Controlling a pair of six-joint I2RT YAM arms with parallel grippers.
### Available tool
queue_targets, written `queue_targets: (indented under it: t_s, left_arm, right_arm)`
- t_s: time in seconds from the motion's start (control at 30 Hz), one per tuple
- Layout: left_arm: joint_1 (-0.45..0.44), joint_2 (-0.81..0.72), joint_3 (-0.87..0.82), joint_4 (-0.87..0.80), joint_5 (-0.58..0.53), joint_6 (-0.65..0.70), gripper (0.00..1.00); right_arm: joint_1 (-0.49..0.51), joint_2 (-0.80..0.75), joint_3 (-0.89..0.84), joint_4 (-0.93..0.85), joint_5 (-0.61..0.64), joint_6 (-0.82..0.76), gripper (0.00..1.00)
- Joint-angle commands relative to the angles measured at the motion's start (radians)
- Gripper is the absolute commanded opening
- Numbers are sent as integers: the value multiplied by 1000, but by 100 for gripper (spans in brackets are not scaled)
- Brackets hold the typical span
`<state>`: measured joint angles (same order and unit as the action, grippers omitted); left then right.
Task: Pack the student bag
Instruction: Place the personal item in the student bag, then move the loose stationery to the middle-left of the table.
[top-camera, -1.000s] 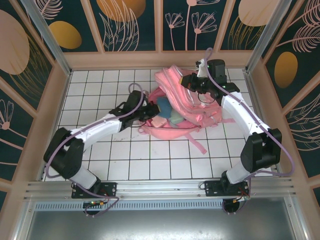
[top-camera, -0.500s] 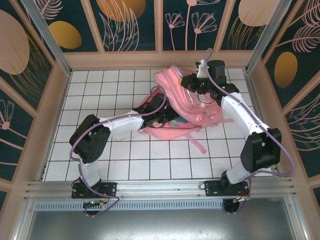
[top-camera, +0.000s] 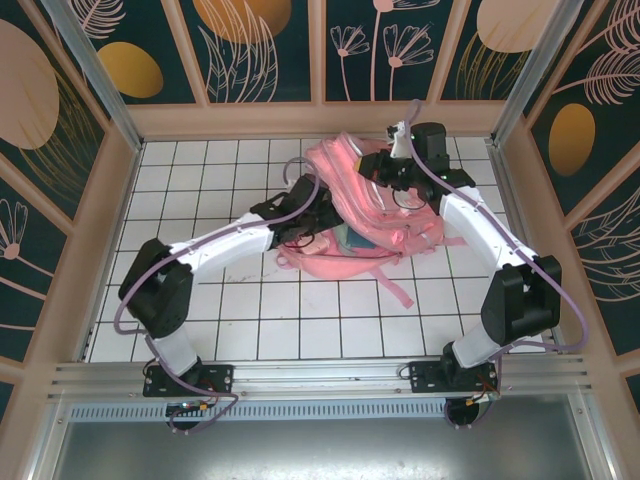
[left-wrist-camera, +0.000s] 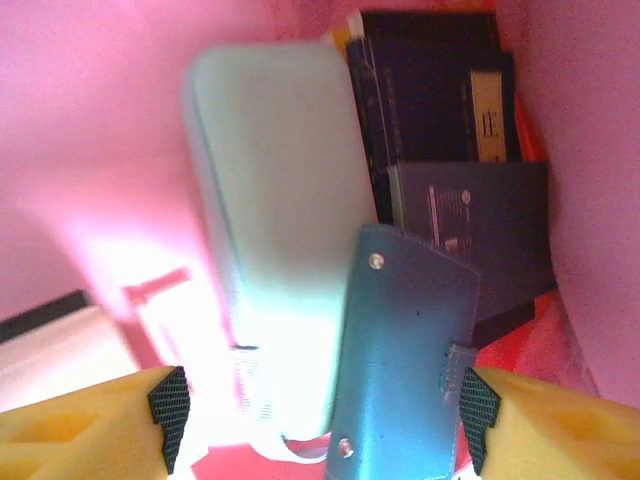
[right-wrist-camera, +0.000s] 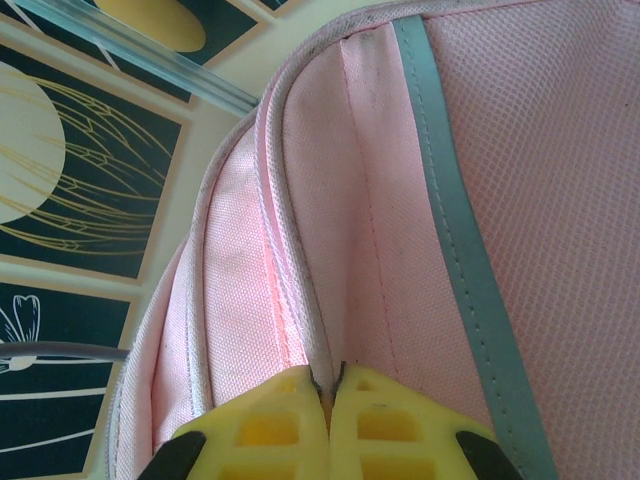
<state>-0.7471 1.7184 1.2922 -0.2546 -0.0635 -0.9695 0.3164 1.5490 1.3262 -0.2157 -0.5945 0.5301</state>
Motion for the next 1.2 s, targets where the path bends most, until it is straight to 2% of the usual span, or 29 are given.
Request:
queue_targets:
  t_s: [0.0,0.17,0.37,0.53,0.6,0.77,0.9,1.17]
  left_arm:
    - [43,-106,-48,-109,-89,31,74]
    - [138,-241,-167,-206,-177,27,73]
    - [269,-398,-291,-325,-331,30,89]
    - [451,-518,-440,-300,-316,76,90]
    - [512,-542,-480,-274,-304,116,84]
    - [590,-517,-515,-258,-321,221,84]
    - [652,-447,-522,-274,-364,238,83]
    - [783,-372,-541,-358,-452,129,88]
  right_arm:
    - [22,-54,11,76,-28,-20,0]
    - [53,-45,19,73,-28,-31,0]
    - [74,-38,27,70,-27,-36,0]
    - [76,-34,32,70,-28,-36,0]
    - [77,-34,31,71,-28,-36,0]
    - [76,-32,36,63,-23,-42,0]
    - [76,-26,40,59,-25,-45,0]
    - [77,-26,45,53,-22,-48,0]
